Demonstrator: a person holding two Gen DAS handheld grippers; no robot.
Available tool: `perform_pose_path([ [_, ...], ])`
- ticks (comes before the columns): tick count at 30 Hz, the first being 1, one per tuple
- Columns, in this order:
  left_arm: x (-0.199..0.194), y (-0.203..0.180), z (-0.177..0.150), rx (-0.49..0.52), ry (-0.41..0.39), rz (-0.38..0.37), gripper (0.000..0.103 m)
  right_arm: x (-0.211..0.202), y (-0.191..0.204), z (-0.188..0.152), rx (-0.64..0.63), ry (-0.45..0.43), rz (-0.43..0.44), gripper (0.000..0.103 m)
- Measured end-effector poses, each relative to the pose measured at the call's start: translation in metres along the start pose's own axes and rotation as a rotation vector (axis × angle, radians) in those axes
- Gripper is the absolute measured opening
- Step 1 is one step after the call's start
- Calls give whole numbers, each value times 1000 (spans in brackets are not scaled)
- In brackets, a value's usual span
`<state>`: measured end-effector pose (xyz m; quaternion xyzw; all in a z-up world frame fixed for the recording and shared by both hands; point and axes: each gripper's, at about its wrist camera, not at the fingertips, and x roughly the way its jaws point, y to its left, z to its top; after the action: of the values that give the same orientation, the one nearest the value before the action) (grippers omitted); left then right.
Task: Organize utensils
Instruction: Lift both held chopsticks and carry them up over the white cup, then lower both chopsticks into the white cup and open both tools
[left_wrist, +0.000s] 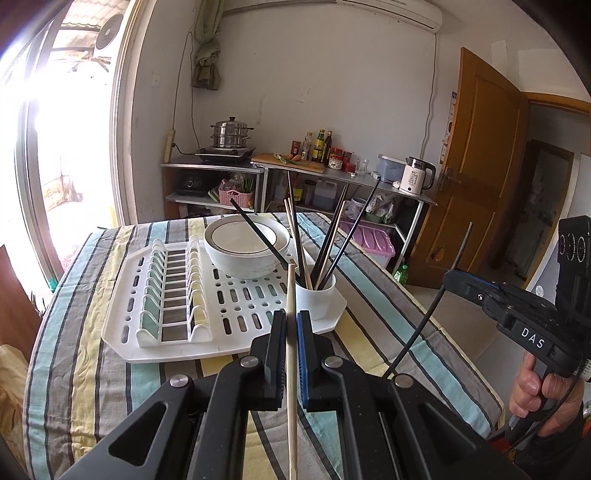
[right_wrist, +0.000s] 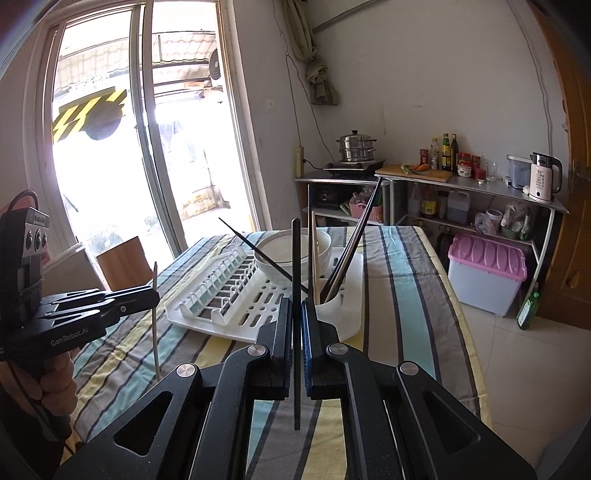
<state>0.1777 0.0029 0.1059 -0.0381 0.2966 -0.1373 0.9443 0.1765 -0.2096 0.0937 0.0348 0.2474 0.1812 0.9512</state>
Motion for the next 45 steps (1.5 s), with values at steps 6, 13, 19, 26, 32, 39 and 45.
perform_pose_path([
  [6,3,3,7,-5,0,-4,5,-3,-1,4,-1,-11,0,5],
  [13,10,1,21,5,-8,-13,5,-1,-2,11,0,-20,-1,5],
  [19,23,-6,46,18,-17,-26,5,2,-4,23,-8,-34,-2,5],
  [26,40,-17,81,19,-44,-58,5,12,-8,47,-2,-59,-3,5],
  [32,61,-18,111,6,-63,-74,5,20,-13,69,4,-85,-5,5],
  [39,91,-14,142,-14,-84,-84,5,34,-16,90,2,-103,-11,5],
  [45,118,-8,159,-34,-96,-82,5,50,-22,102,16,-108,-15,5],
])
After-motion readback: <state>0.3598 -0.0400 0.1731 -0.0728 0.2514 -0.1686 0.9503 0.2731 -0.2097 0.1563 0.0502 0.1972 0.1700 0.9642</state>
